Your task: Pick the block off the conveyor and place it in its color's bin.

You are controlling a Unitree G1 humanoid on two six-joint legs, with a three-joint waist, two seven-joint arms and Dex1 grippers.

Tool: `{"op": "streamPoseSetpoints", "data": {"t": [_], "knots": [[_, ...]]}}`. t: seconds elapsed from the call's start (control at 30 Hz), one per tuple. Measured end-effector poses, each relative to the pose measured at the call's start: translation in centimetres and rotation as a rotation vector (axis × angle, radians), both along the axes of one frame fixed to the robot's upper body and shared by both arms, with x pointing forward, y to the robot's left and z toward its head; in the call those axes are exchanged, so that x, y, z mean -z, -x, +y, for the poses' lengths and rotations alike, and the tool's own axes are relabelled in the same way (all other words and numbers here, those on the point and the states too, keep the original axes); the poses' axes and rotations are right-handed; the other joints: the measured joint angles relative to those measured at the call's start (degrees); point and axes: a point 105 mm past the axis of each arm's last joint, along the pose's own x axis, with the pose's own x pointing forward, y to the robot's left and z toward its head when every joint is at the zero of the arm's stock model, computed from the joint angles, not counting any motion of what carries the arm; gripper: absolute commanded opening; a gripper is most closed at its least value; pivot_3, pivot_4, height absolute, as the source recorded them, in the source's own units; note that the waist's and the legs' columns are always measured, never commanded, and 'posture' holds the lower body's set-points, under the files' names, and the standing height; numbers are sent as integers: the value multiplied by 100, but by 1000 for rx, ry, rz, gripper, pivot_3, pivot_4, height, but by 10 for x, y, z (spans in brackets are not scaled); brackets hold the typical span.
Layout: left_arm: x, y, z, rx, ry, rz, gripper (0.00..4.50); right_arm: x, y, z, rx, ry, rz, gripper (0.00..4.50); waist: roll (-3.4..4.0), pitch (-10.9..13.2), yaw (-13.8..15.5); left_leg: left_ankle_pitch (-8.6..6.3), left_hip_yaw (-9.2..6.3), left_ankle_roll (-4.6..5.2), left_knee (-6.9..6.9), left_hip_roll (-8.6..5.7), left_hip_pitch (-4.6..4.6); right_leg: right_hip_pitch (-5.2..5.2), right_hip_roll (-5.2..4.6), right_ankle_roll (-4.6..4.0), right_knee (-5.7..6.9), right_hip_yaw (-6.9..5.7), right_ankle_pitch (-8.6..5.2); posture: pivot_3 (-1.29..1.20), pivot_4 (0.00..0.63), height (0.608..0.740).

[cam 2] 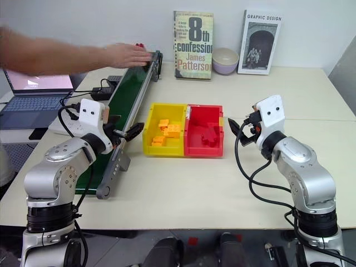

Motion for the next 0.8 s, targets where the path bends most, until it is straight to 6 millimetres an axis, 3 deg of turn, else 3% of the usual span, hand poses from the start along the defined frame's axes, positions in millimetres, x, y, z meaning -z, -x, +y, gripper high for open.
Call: {"op": "streamPoseSetpoints", "data": {"t": [0.33, 0.5, 0.8], "knots": [[-11, 4, 14, -91, -7, -53, 4461, -6, -1, 7, -77, 2, -16, 4500, 0, 0, -3, 0, -3, 0, 0, 1, 1, 1, 0, 0, 0, 0, 0, 0, 150, 740], [-1, 6, 34, -294, 83, -71, 4461, -24, 13, 36, -391, 29, -17, 4500, -3, -1, -2, 0, -9, 0, 1, 2, 0, 2, -1, 0, -1, -1, 0, 0, 150, 740], [1, 9, 38, -347, 106, -84, 4461, -25, 30, 55, -612, 14, 17, 4500, -4, -1, 2, 0, -6, 0, 1, 0, -2, 2, -5, 0, -3, 2, 1, 0, 150, 740]]}}
